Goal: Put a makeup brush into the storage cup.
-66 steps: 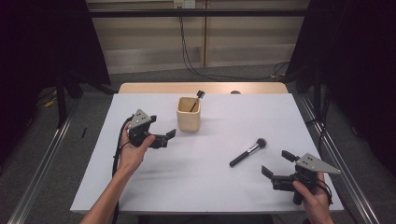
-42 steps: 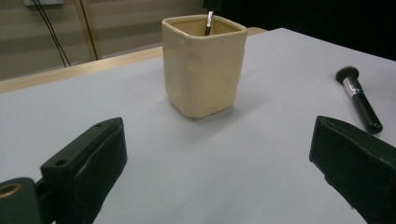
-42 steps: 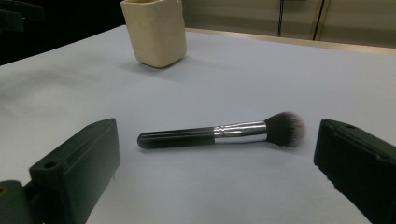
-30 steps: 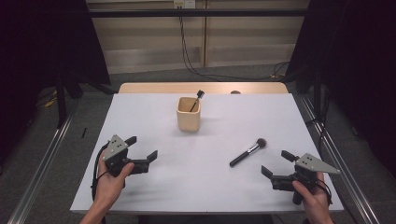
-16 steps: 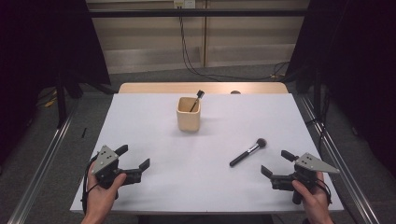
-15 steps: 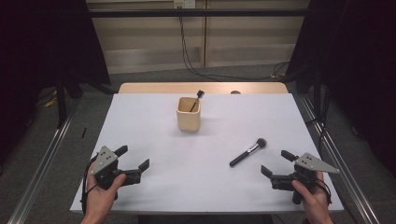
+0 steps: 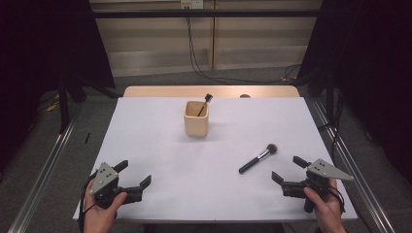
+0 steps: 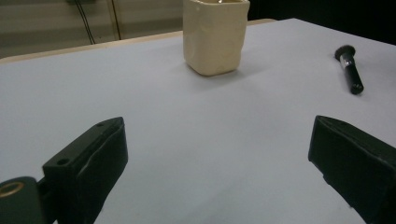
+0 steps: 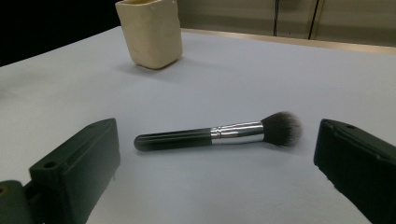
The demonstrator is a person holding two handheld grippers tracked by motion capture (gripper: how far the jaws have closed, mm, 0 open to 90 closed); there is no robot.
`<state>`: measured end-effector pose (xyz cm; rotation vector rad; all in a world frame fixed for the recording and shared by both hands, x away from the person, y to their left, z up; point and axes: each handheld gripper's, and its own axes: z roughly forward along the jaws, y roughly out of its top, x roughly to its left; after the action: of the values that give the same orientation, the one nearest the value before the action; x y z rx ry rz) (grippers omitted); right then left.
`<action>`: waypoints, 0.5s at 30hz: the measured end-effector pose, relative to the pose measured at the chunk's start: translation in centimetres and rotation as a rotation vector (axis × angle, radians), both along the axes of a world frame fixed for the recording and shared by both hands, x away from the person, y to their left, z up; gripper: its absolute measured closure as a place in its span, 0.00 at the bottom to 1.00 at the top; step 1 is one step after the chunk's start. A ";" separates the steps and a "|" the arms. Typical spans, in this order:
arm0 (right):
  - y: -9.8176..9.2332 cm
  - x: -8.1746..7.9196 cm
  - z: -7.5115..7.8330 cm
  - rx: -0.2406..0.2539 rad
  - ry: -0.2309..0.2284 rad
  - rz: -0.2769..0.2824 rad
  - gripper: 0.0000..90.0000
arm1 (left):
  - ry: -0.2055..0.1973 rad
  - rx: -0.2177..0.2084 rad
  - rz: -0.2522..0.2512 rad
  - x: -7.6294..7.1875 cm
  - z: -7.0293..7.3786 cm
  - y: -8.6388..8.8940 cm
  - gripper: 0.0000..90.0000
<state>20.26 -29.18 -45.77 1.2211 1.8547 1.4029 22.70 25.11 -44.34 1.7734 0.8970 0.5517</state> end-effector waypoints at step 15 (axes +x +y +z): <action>-0.4 -0.2 0.0 0.004 -0.001 -0.005 0.00 | 0.006 -0.037 0.020 -0.7 -0.2 0.5 0.05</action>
<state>20.02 -29.58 -45.77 1.2256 1.8476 1.4046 22.00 25.63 -44.57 1.7353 0.9249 0.5397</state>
